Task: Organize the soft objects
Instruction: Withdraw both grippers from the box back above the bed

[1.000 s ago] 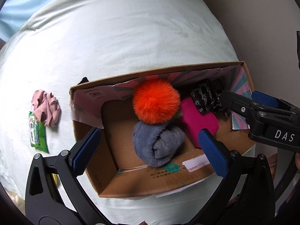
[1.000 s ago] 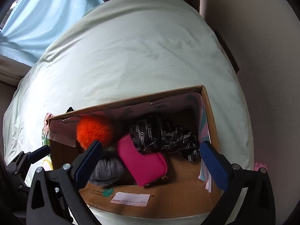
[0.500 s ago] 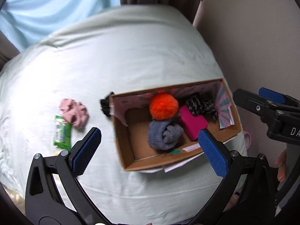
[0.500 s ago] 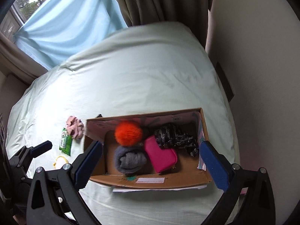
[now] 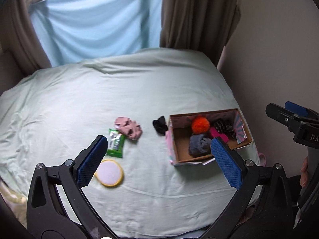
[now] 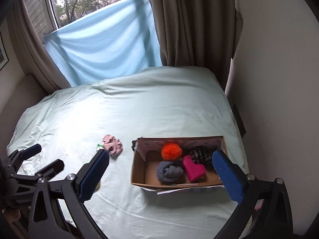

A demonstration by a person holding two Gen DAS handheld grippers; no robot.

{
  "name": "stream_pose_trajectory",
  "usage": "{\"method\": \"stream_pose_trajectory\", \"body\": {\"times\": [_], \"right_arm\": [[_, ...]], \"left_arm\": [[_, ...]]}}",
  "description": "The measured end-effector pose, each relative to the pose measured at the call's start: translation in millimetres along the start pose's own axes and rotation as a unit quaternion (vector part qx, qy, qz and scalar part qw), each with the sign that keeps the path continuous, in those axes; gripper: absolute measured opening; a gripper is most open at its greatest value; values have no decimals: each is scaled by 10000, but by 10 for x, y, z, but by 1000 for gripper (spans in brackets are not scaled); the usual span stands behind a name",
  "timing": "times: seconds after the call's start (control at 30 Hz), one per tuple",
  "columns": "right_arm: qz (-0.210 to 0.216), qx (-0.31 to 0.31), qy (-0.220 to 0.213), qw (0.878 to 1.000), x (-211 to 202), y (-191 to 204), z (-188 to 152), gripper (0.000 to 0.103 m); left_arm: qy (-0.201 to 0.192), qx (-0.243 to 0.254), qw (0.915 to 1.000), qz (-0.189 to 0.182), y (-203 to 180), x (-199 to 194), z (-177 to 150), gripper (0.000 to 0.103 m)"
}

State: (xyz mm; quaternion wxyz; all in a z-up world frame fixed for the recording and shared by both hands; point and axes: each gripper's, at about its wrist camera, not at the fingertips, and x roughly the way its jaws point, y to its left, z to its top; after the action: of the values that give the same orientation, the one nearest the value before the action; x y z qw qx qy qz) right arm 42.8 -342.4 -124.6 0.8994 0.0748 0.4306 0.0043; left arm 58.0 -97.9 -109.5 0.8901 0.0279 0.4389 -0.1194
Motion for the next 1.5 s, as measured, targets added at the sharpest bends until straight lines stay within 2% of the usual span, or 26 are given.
{"method": "stream_pose_trajectory", "body": {"times": [0.27,0.43,0.67,0.83,1.03,1.23,1.5], "right_arm": [[-218,-27,-383,9990,-413,539,-311,103],[-271,55,-409,9988,-481,784,-458,103],[-324,-45,-435,9985,-412,1221,-581,103],[-206,-166,-481,9985,-200,1495,-631,103],[26,-445,-383,9983,308,1698,-629,103],[355,-744,-212,9964,890,1752,-587,103],[837,-1169,106,9895,1756,1823,-471,103]], "left_arm": [[-306,-250,9992,64,745,-593,-357,103],[-308,-357,9989,26,1123,-696,-523,103],[-219,-374,9990,-135,1507,-619,-689,103],[-88,-251,9994,-207,1703,-377,-791,103],[114,-289,9994,-153,1828,100,-951,103],[254,-617,9977,84,1859,548,-1154,103],[447,-1198,9906,483,1764,1262,-1454,103]]}}
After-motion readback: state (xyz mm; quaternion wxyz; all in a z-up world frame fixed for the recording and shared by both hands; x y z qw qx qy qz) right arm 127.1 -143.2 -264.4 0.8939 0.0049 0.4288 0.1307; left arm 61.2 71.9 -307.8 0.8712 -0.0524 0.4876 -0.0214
